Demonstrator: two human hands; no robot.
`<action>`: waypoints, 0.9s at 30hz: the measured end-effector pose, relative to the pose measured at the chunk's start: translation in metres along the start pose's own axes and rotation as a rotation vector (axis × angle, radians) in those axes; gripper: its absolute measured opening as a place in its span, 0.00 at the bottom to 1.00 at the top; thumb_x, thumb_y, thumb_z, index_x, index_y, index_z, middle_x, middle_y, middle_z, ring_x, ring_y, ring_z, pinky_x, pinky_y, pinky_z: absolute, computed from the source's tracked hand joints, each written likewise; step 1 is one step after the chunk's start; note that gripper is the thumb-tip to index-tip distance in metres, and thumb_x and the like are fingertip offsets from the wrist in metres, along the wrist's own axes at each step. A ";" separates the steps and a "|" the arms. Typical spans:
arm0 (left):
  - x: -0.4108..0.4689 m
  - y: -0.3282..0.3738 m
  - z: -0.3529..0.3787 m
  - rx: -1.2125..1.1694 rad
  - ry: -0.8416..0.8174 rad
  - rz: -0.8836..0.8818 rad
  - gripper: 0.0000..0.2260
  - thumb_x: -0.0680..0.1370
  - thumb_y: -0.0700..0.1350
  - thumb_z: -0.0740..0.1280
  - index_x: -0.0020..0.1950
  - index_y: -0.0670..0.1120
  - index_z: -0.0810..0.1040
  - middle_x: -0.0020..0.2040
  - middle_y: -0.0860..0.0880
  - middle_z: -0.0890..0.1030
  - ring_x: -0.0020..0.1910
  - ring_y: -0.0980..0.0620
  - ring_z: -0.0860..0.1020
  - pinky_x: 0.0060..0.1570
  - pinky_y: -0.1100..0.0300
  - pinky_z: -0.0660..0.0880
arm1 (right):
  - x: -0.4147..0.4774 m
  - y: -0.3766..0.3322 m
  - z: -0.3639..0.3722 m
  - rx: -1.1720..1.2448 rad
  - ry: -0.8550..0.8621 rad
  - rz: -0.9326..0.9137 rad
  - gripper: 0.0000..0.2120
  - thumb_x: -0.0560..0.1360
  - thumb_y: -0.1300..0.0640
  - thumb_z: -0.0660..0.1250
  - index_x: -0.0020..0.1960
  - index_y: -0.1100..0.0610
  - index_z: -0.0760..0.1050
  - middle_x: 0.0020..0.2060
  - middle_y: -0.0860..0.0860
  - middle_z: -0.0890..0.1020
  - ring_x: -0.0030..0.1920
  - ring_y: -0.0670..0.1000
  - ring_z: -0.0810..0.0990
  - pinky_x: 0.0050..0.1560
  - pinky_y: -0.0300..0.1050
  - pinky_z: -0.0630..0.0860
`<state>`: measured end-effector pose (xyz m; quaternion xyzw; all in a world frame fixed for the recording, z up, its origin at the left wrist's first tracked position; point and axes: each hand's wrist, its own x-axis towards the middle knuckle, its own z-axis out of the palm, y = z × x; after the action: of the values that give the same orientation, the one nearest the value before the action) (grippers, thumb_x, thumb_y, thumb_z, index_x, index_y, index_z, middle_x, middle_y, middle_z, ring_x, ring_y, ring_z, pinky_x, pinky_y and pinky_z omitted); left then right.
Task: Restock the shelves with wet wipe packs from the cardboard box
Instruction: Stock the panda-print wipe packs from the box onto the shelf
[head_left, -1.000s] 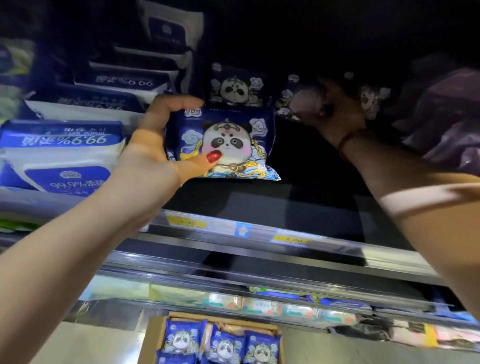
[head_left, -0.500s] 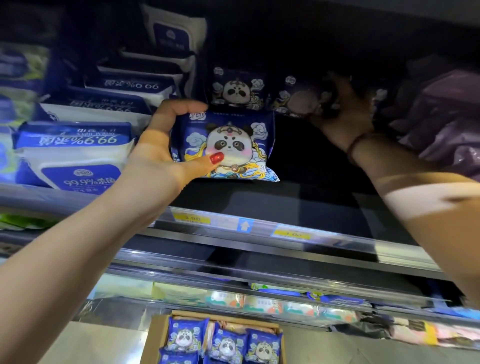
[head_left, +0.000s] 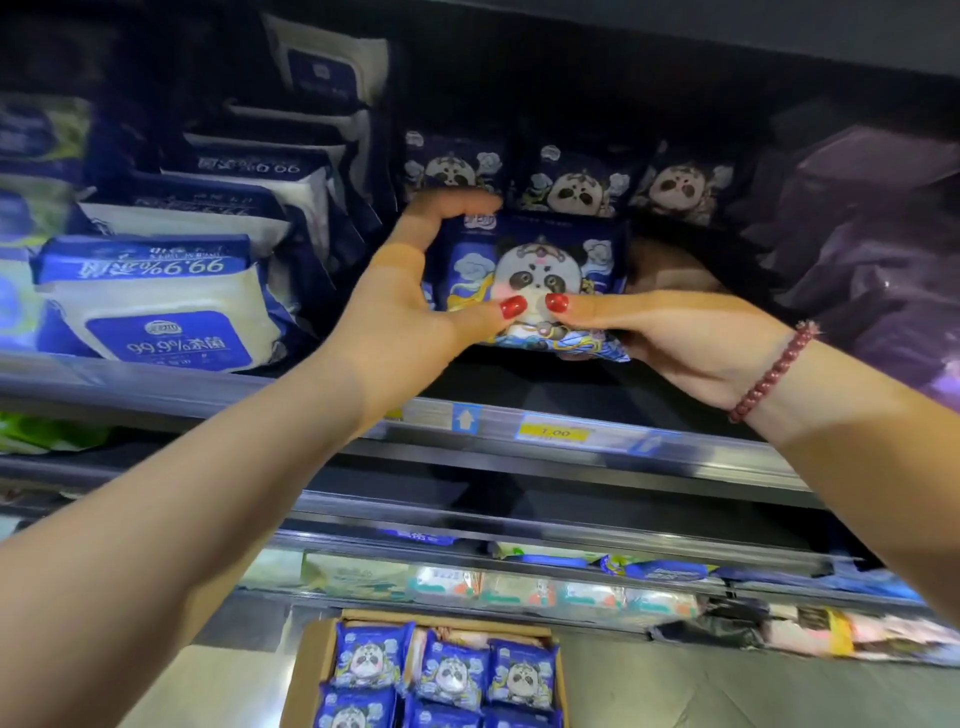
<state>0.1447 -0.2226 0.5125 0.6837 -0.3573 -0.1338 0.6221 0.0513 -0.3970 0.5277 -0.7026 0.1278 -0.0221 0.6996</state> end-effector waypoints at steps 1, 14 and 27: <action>0.001 0.000 0.003 0.015 -0.011 0.008 0.28 0.71 0.35 0.74 0.63 0.57 0.68 0.58 0.54 0.78 0.54 0.58 0.80 0.58 0.58 0.77 | -0.001 0.001 -0.005 0.020 0.011 0.021 0.30 0.61 0.61 0.73 0.64 0.59 0.74 0.53 0.53 0.84 0.54 0.50 0.83 0.54 0.43 0.79; -0.034 -0.008 -0.023 0.323 -0.116 -0.022 0.17 0.63 0.60 0.76 0.39 0.47 0.84 0.35 0.51 0.83 0.30 0.58 0.77 0.32 0.72 0.71 | 0.028 0.023 -0.134 -0.019 0.632 -0.035 0.44 0.37 0.41 0.83 0.50 0.56 0.81 0.45 0.47 0.85 0.45 0.46 0.84 0.39 0.40 0.81; -0.034 -0.020 -0.028 0.505 -0.149 -0.021 0.17 0.61 0.69 0.66 0.35 0.56 0.81 0.30 0.57 0.79 0.26 0.60 0.72 0.27 0.73 0.65 | 0.089 0.038 -0.158 -0.410 0.860 -0.102 0.28 0.64 0.47 0.77 0.61 0.56 0.74 0.60 0.51 0.79 0.62 0.50 0.76 0.67 0.45 0.70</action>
<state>0.1444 -0.1795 0.4901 0.8093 -0.4171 -0.0968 0.4022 0.0990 -0.5694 0.4805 -0.7588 0.3726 -0.3194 0.4283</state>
